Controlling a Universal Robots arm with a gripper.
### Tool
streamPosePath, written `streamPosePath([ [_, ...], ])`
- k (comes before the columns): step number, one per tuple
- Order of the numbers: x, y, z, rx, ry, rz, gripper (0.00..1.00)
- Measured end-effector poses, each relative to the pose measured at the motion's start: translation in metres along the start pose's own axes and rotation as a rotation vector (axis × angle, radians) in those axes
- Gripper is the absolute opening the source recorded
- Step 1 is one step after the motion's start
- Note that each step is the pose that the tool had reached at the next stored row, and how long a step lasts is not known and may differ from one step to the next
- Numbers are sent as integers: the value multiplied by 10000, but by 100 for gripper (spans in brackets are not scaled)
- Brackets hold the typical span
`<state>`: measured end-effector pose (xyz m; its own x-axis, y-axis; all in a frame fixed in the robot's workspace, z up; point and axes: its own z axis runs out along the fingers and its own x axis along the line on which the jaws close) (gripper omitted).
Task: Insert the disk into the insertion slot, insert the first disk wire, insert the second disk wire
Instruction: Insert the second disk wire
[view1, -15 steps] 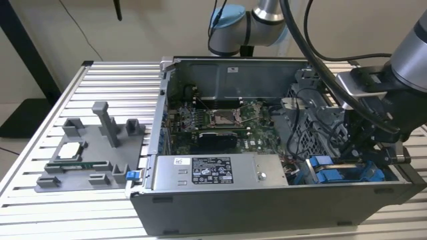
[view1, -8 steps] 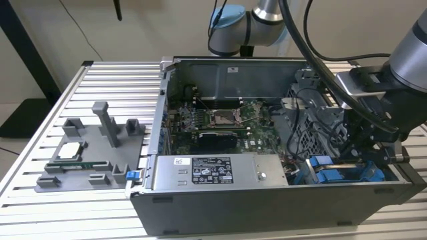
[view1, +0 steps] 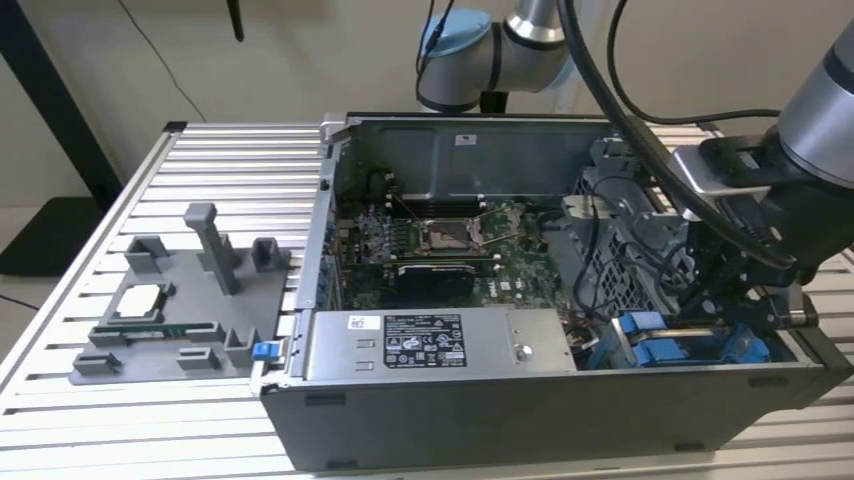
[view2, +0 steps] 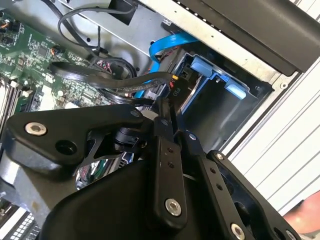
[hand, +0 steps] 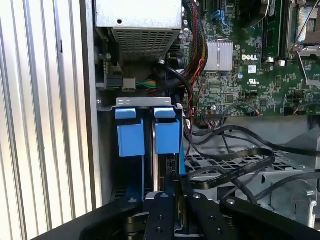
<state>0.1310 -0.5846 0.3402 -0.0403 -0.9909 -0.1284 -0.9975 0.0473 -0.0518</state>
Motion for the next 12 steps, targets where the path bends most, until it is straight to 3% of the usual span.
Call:
streamPosePath([
  [6,7,1,48,-4,2,2,0],
  [7,6,0,50,-13,-13,5,100],
  [12,-10,-6,-75,-89,6,19,100],
])
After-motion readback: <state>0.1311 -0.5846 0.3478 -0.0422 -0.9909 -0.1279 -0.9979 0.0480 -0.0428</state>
